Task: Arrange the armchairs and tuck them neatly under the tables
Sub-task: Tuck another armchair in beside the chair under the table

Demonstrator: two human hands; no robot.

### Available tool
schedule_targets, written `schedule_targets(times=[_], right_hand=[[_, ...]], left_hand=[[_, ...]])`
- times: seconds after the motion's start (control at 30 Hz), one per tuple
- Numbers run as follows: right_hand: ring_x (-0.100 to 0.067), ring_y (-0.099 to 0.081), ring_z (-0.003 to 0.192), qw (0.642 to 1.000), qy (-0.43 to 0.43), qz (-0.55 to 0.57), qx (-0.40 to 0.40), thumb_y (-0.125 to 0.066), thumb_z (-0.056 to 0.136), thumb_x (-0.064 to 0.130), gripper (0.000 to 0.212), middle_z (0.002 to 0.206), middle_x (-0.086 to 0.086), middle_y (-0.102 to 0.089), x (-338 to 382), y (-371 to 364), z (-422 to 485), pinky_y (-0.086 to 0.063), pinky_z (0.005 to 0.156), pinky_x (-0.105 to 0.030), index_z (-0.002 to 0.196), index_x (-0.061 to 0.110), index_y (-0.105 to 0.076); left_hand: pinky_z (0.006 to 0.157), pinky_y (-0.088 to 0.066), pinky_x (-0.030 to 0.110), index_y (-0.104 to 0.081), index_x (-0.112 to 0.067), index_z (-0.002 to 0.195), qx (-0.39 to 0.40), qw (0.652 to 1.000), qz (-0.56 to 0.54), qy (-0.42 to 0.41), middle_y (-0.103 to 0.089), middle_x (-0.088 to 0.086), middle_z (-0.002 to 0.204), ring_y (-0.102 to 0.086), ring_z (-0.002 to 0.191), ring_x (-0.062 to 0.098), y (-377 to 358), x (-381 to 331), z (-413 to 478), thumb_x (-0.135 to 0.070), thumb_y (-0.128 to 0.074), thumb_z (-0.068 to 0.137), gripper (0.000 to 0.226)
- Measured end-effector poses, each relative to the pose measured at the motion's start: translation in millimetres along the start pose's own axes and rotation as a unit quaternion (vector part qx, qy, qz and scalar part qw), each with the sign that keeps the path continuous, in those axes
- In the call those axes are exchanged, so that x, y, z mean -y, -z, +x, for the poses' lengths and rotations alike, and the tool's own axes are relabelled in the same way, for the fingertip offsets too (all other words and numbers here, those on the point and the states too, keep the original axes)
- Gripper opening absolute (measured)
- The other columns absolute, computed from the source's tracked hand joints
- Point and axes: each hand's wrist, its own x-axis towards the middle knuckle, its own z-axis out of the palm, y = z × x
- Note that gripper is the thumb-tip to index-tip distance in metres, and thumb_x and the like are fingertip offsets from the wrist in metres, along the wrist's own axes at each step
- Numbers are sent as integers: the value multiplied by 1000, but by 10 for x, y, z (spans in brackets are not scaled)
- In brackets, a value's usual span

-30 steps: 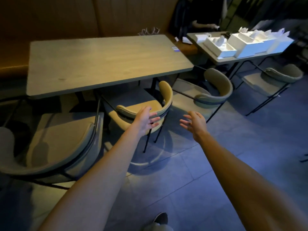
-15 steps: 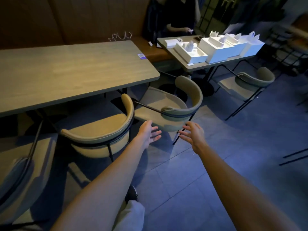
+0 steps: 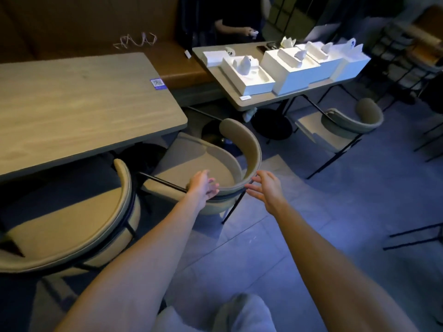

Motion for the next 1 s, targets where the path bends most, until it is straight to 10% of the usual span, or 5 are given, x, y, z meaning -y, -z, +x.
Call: schedule_targets(times=[0.33,0.5,0.63,0.83,1.0], right_hand=[[-31,-69,90,982,-43,-88,161,-45,111,26,25,124,-17,-59,413,111,2074,-59,95,-53,127,7,-49],[-19,-62,67,960,-53,-194,193,-48,109,22,32,110,-15,-59,285,367,2705,-59,63,-34,131,0,-56],[-20,-61,75,952,-99,-208,199,-60,103,25,20,96,-15,-61,200,593,3117,-61,72,-35,111,8,-55],[-28,-66,102,945,-112,-230,202,-70,95,29,23,110,-20,-67,147,567,3499,-62,86,-43,86,11,-58],[-36,-62,116,927,-111,-295,202,-78,88,26,57,129,-17,-56,79,465,3792,-64,70,-47,130,8,-44]], left_hand=[[56,-47,29,-60,-16,104,-216,956,-165,-107,-63,8,96,-57,65,18,-931,-142,1155,-15,-43,104,18],[47,-42,26,-57,-14,104,-323,915,-227,-81,-60,3,84,-55,63,17,-1214,326,1471,-16,-40,106,18],[49,-41,27,-55,-14,80,-409,885,-222,-27,-55,7,73,-48,56,19,-1384,764,1555,-13,-48,98,19],[101,-53,49,-28,-10,152,-461,847,-263,29,-56,16,142,-61,121,36,-1619,1197,1881,-30,-72,79,87],[113,-39,53,6,-27,162,-471,841,-260,55,-26,15,164,-40,142,40,-1828,1200,2092,-44,-78,83,116]])
